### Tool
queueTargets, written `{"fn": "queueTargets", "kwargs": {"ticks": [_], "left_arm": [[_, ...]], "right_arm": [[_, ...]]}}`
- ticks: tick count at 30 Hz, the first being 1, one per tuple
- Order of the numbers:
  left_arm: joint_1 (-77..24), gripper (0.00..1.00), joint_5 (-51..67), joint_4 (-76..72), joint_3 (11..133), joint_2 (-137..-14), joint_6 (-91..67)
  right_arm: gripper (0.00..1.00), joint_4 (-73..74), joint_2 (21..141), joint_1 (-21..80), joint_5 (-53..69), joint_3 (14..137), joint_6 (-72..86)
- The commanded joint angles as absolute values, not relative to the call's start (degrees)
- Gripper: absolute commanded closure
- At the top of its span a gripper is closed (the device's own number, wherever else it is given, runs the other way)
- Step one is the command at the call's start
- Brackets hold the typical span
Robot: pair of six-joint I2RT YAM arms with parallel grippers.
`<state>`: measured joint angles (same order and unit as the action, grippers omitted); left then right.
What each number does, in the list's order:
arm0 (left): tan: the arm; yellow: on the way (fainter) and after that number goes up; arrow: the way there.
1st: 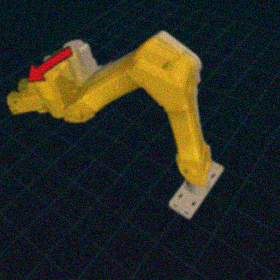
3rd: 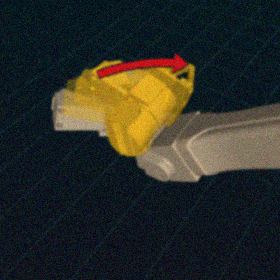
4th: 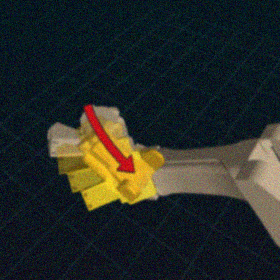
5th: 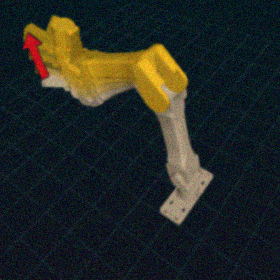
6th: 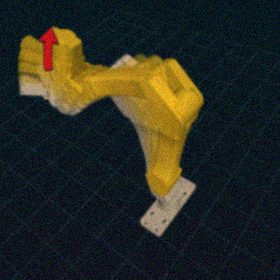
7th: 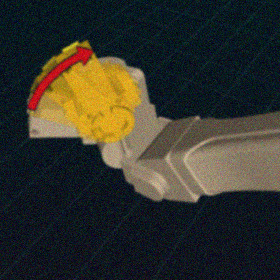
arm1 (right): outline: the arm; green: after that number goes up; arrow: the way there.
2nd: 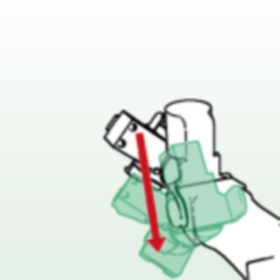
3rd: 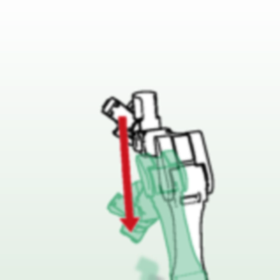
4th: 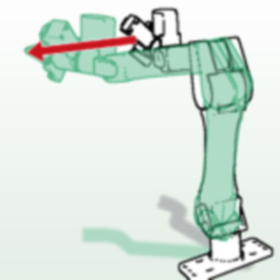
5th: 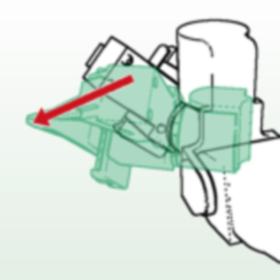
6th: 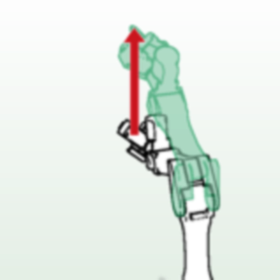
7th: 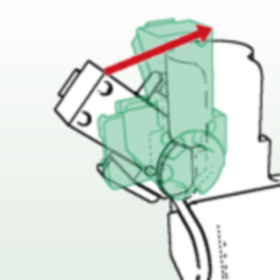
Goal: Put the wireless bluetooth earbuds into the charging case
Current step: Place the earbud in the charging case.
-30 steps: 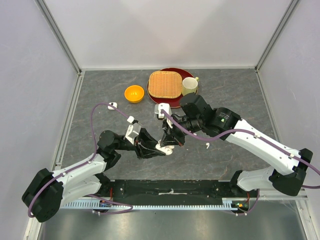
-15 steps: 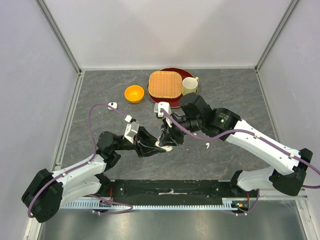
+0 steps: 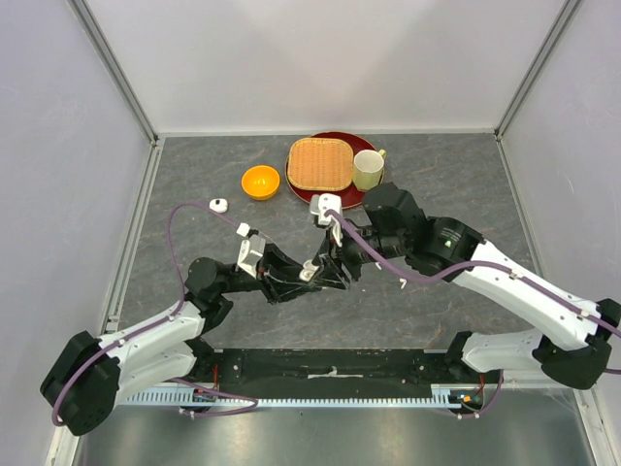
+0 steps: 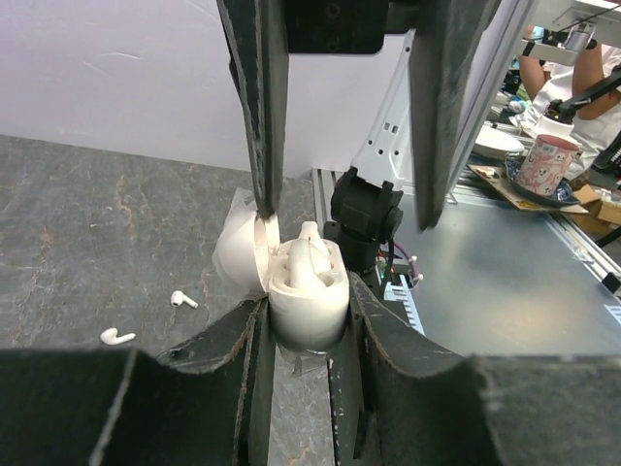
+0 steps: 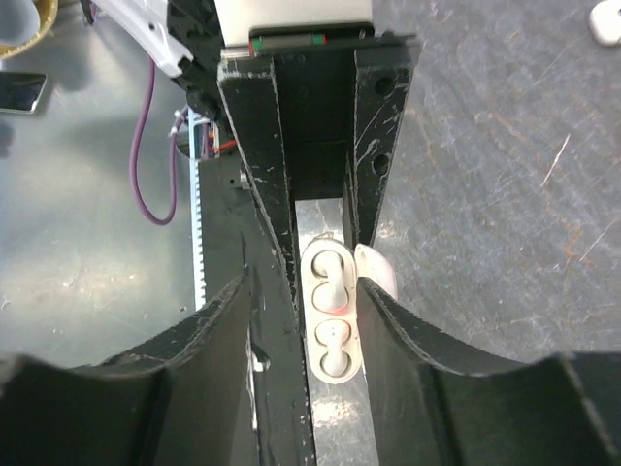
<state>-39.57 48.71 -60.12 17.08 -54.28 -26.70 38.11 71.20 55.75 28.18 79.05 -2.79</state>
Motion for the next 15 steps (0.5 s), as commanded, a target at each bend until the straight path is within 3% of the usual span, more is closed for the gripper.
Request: {"fn": "queueTargets", "kwargs": {"ticks": [1, 9, 15], "left_arm": [[-40.08, 0.98, 49.92, -63.20, 16.26, -51.95, -26.90], [-40.08, 0.98, 47.20, -59.86, 16.00, -50.36, -24.61], [-40.08, 0.98, 42.98, -59.77, 14.77, -48.61, -23.73]], "right_arm": [[0.42, 30.15, 67.42, 55.37, 23.21, 77.79, -1.58], [0.29, 21.99, 60.83, 55.28, 15.57, 72.96, 3.41], [0.21, 19.95, 57.48, 55.28, -2.96, 69.00, 12.10]]}}
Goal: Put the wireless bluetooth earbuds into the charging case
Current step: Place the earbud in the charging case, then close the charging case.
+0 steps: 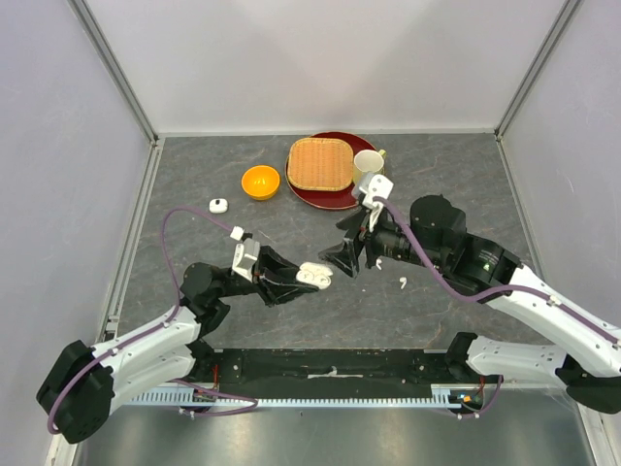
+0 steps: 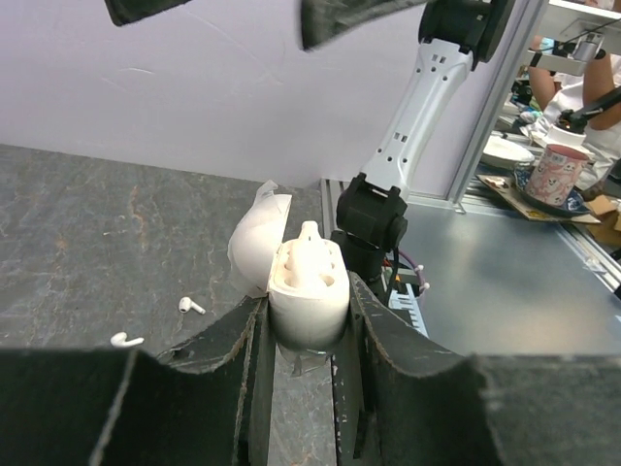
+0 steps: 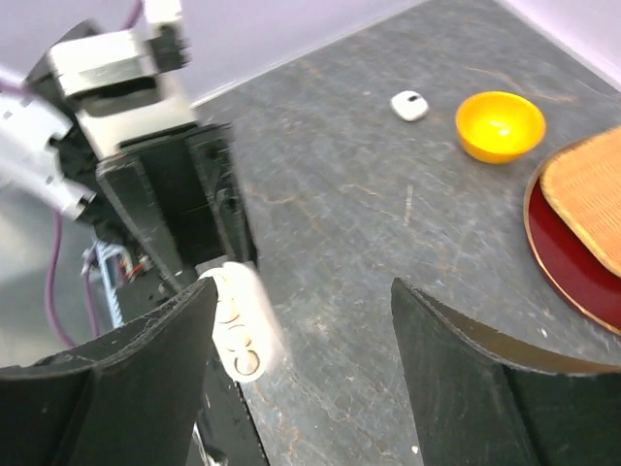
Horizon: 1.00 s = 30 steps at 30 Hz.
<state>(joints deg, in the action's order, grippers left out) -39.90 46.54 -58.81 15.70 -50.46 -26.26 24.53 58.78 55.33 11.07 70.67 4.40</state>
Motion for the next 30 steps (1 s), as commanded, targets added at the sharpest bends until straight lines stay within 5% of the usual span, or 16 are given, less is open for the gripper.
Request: {"fn": "queueTargets", "kwargs": {"ticks": [1, 8, 14, 30], "left_arm": [[-40.08, 0.98, 41.41, -59.77, 14.42, -48.26, -23.64], [-40.08, 0.98, 35.78, -58.80, 12.31, -44.04, -22.06], [-40.08, 0.98, 32.08, -57.74, 10.81, -40.17, -21.27], [-40.08, 0.98, 31.55, -54.58, 9.32, -34.63, -20.74]], "right_arm": [[0.20, 20.04, 57.48, 55.20, -6.99, 68.04, 13.17], [0.17, 21.79, 58.53, 54.58, -14.93, 65.13, 25.47], [0.02, 22.15, 59.06, 54.14, -14.24, 67.23, 36.10], [0.02, 12.93, 61.08, 54.14, -9.59, 61.70, 36.92]]}}
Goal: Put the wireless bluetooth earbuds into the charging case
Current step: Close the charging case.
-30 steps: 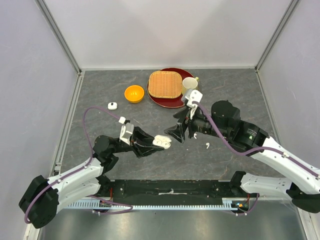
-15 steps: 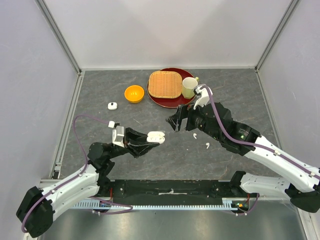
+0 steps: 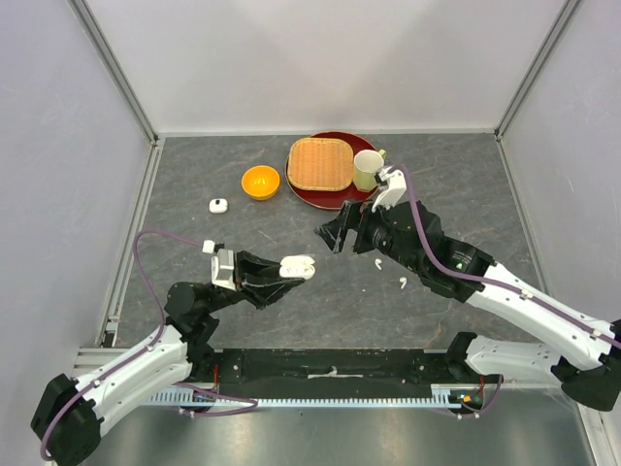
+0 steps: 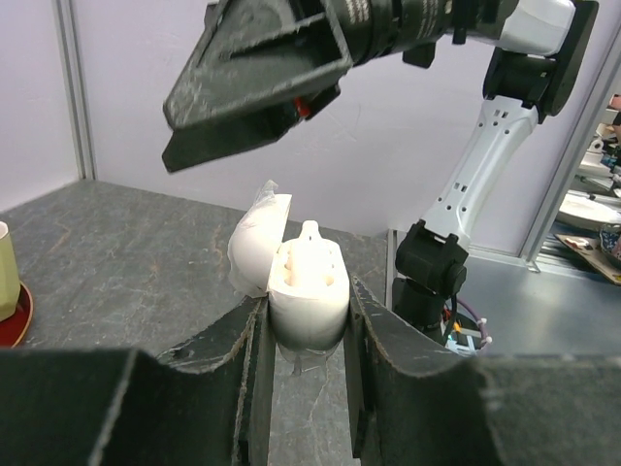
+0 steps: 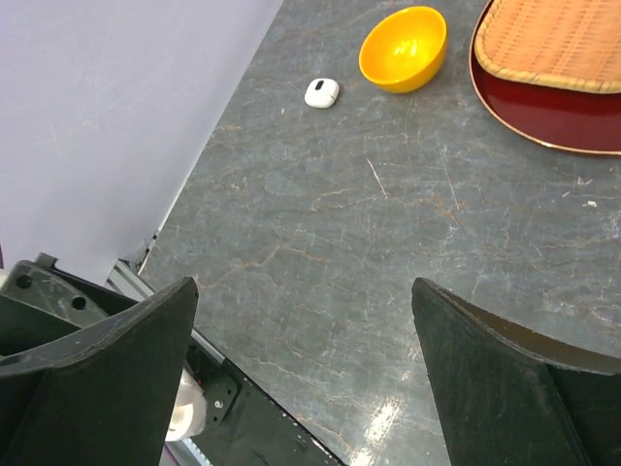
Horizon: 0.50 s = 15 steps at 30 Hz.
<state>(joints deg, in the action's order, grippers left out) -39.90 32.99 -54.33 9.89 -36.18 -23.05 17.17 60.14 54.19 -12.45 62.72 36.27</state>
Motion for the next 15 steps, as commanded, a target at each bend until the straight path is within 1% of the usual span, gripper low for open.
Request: {"fn": "queueTargets", "kwargs": {"ticks": [1, 5, 15], "left_arm": [[-40.08, 0.98, 31.29, -54.75, 9.06, -34.37, -21.00], [-40.08, 0.98, 31.73, -54.76, 9.31, -35.07, -20.92], [-40.08, 0.98, 32.17, -54.23, 10.90, -37.18, -21.01]], "right_arm": [[0.02, 12.48, 61.52, 54.14, -8.01, 61.87, 36.48], [0.02, 11.95, 64.86, 54.14, -1.95, 62.23, 37.09], [0.02, 10.46, 68.29, 54.14, 3.34, 61.52, 35.60]]}}
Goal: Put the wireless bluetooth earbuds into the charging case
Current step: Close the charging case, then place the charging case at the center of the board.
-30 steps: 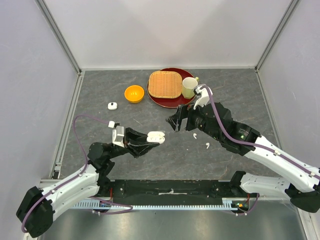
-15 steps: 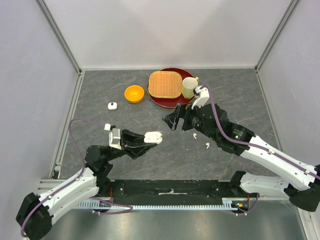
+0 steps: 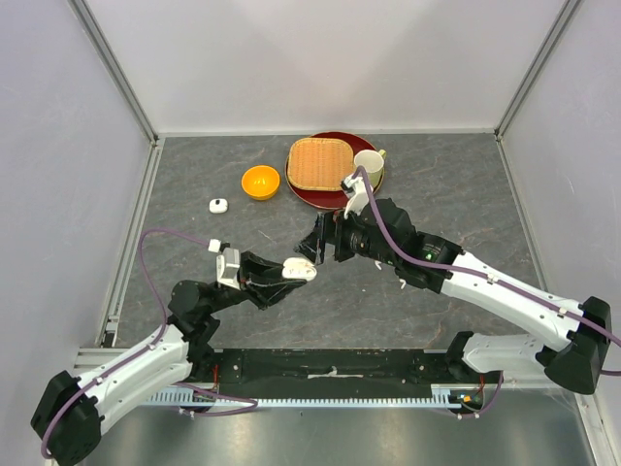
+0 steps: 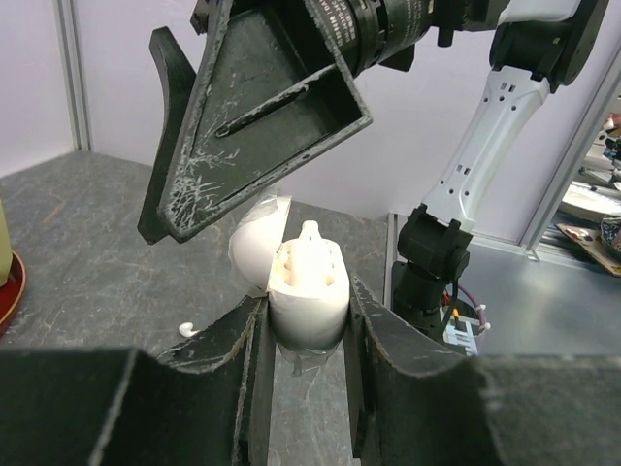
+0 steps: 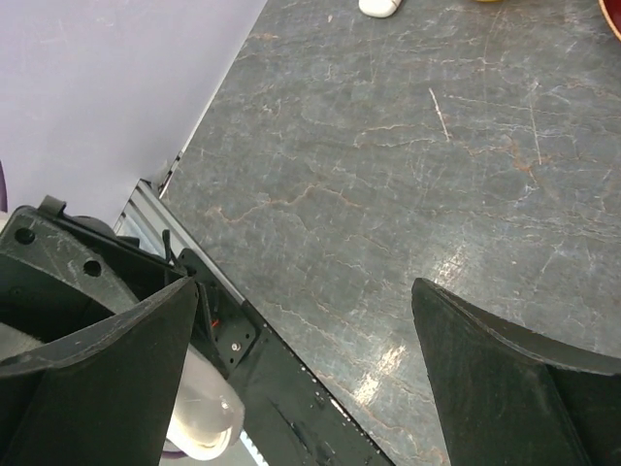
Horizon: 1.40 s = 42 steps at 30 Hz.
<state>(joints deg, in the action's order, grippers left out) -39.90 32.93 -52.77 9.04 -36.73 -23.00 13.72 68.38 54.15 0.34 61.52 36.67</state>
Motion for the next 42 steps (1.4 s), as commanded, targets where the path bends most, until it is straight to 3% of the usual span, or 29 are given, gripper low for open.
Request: {"fn": "queueTargets", "kwargs": {"ticks": [1, 19, 31, 42], "left_arm": [[-40.08, 0.98, 32.08, -54.23, 10.99, -37.44, -20.92], [-40.08, 0.98, 30.24, -54.76, 11.78, -40.17, -22.24], [-40.08, 0.98, 18.55, -47.21, 14.32, -40.78, -29.79], [-39.99, 0.98, 13.19, -30.51, 20.13, -46.49, -36.29]], "right_arm": [[0.02, 10.55, 68.38, 54.14, 3.60, 61.35, 35.42], [0.02, 11.16, 66.36, 54.14, 5.18, 57.39, 34.72], [0.02, 17.58, 68.38, 55.63, 0.36, 57.57, 32.52], [0.02, 25.83, 62.16, 55.99, -29.78, 54.23, 45.34]]}}
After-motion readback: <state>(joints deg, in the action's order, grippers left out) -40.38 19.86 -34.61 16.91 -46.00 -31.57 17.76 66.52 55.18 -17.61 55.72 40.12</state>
